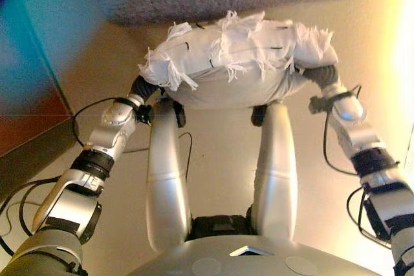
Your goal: Pick up the cushion and take it to the sofa
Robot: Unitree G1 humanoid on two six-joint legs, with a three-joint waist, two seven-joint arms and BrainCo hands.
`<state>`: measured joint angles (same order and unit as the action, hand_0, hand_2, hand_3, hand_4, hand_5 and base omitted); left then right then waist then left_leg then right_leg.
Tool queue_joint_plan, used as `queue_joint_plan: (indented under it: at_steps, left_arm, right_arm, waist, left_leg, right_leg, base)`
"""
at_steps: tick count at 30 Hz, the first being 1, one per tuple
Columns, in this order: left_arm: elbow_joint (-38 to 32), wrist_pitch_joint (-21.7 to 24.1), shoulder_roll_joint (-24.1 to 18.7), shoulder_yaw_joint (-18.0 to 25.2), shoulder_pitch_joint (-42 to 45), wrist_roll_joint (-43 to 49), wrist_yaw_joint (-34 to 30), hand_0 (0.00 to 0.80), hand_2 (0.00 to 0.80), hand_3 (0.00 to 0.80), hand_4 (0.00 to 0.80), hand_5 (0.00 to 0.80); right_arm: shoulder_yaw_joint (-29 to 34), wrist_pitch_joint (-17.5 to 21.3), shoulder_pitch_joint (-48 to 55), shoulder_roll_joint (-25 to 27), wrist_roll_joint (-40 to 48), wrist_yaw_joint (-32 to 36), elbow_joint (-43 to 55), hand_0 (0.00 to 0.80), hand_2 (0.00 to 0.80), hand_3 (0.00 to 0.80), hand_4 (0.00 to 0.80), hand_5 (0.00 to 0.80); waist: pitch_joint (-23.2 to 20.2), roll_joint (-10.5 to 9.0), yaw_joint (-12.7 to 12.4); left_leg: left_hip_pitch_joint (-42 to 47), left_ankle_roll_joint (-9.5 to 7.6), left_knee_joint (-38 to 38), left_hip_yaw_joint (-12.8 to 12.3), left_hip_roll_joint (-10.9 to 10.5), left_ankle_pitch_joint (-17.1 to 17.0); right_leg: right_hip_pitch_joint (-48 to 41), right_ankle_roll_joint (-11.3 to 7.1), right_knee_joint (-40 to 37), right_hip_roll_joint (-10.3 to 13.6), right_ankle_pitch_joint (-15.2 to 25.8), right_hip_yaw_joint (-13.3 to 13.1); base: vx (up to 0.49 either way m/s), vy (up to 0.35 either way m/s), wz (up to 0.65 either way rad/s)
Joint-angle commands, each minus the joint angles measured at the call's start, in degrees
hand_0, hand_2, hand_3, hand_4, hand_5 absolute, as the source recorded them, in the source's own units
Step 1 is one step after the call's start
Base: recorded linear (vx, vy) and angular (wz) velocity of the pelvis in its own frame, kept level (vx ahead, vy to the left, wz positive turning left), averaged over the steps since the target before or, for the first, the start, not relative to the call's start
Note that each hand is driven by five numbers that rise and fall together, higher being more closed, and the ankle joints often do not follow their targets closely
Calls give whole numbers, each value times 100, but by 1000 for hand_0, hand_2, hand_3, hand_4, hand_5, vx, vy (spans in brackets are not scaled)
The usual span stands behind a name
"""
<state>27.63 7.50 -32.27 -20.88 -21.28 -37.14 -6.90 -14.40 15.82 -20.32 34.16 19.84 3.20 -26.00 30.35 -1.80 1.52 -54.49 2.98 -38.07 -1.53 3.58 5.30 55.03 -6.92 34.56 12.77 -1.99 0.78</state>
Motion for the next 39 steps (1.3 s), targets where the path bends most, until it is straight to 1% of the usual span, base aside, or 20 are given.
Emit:
queue_joint_plan:
  at_steps: [1,2,5,8,9,10,11,13,14,16,17,20,25,28,33,39]
  left_arm:
    - [-934,593,390,145,140,-225,-250,800,800,800,800,800]
    - [-1049,621,452,217,417,-255,-328,800,800,800,800,800]
    - [-1231,669,537,347,649,-296,-395,800,800,800,800,800]
    - [-1481,694,614,483,822,-384,-375,800,800,800,800,800]
    - [-1594,728,584,570,831,-234,-212,800,800,800,800,800]
    - [-1620,637,503,674,807,-487,-264,800,800,800,800,800]
    - [-1527,672,520,758,994,-753,-579,800,800,800,800,800]
    - [-1590,1219,668,896,1658,-730,-979,800,800,800,800,800]
    - [-1807,1393,754,941,2062,-643,-1036,800,800,800,800,800]
    - [-2196,1484,864,1053,2474,-577,-1041,800,800,800,800,800]
    - [-2398,1411,903,1126,2634,-554,-984,800,800,800,800,800]
    - [-2859,1347,949,1331,2830,-668,-882,800,800,800,800,800]
    - [-3496,1305,950,1565,2995,-763,-916,800,800,800,800,800]
    - [-3819,1317,912,1609,3051,-829,-866,800,800,800,800,800]
    - [-4140,1423,875,1653,2886,-890,-853,800,800,800,800,800]
    - [-4289,1281,863,1605,2756,-921,-667,800,800,800,800,800]
  right_arm:
    - [262,745,339,130,-125,238,1182,800,800,800,800,800]
    - [346,772,660,62,-187,244,1365,800,800,800,800,800]
    - [466,746,879,20,-223,193,1634,800,800,800,800,800]
    - [613,702,991,-52,-223,200,1944,800,800,800,800,800]
    - [627,668,1009,-85,-272,241,2058,800,800,800,800,800]
    - [642,550,1009,-98,-279,262,2206,800,800,800,800,800]
    - [723,568,1123,-131,-313,290,2357,800,800,800,800,800]
    - [883,838,1526,-332,-462,377,2550,800,800,800,800,800]
    - [982,934,1802,-483,-524,427,2706,800,800,800,800,800]
    - [1124,1002,2121,-611,-520,520,2981,800,800,800,800,800]
    - [1180,887,2247,-627,-444,572,3152,800,800,800,800,800]
    - [1294,799,2413,-586,-182,701,3579,800,800,800,800,800]
    - [1374,800,2627,-577,121,849,4098,800,800,800,800,800]
    - [1425,873,2711,-535,302,833,4334,800,800,800,800,800]
    - [1377,942,2561,-556,541,876,4614,800,800,800,800,800]
    - [1239,867,2345,-431,592,751,4729,800,800,800,800,800]
  waist:
    - [-102,157,54]
    - [-315,107,29]
    - [-553,69,-10]
    - [-771,56,-33]
    - [-875,54,-24]
    - [-1006,58,-28]
    - [-1110,63,-57]
    - [-1312,51,-107]
    - [-1425,37,-157]
    - [-1695,-1,-211]
    - [-1866,-8,-238]
    - [-2170,-7,-263]
    - [-2496,-10,-276]
    - [-2594,-5,-269]
    - [-2705,25,-257]
    - [-2760,50,-262]
  left_leg:
    - [1261,134,1124,-92,116,-852]
    - [1691,136,1397,-206,67,-808]
    - [2229,141,1673,-274,78,-746]
    - [2651,130,1858,-285,98,-724]
    - [2865,132,2007,-286,90,-737]
    - [3111,137,2198,-296,69,-761]
    - [3311,131,2332,-302,65,-777]
    - [3686,109,2564,-283,49,-810]
    - [4027,102,2742,-281,61,-781]
    - [4431,92,3048,-295,76,-823]
    - [4672,94,3200,-298,90,-825]
    - [5168,119,3516,-317,164,-846]
    - [5654,162,3892,-345,284,-879]
    - [5874,173,4139,-363,353,-927]
    - [5959,211,4297,-326,458,-951]
    - [5950,302,4307,-278,603,-1017]
  right_leg:
    - [-1226,-230,-1140,52,1022,439]
    - [-1697,-229,-1453,68,996,586]
    - [-2253,-212,-1744,138,942,736]
    - [-2684,-216,-1889,185,887,788]
    - [-2885,-222,-1989,180,874,787]
    - [-3138,-228,-2131,186,862,812]
    - [-3356,-241,-2251,207,867,855]
    - [-3756,-262,-2475,215,919,906]
    - [-4122,-268,-2634,189,907,949]
    - [-4558,-254,-2897,140,928,1006]
    - [-4818,-235,-3036,93,906,1018]
    - [-5299,-179,-3293,18,856,1033]
    - [-5738,-174,-3585,-13,851,1077]
    - [-5898,-186,-3687,-38,852,1099]
    - [-6037,-154,-3827,-118,839,1119]
    - [-6080,-64,-3867,-240,776,1087]
  base:
    - [177,-30,-3]
    - [156,-30,-6]
    - [88,-19,9]
    - [31,-9,12]
    - [91,23,10]
    - [109,27,3]
    - [103,15,-8]
    - [126,-38,-14]
    - [200,-54,-3]
    - [275,-28,2]
    - [329,-6,3]
    - [234,1,1]
    - [123,-27,-2]
    - [56,-64,0]
    - [22,-88,0]
    - [17,-110,0]
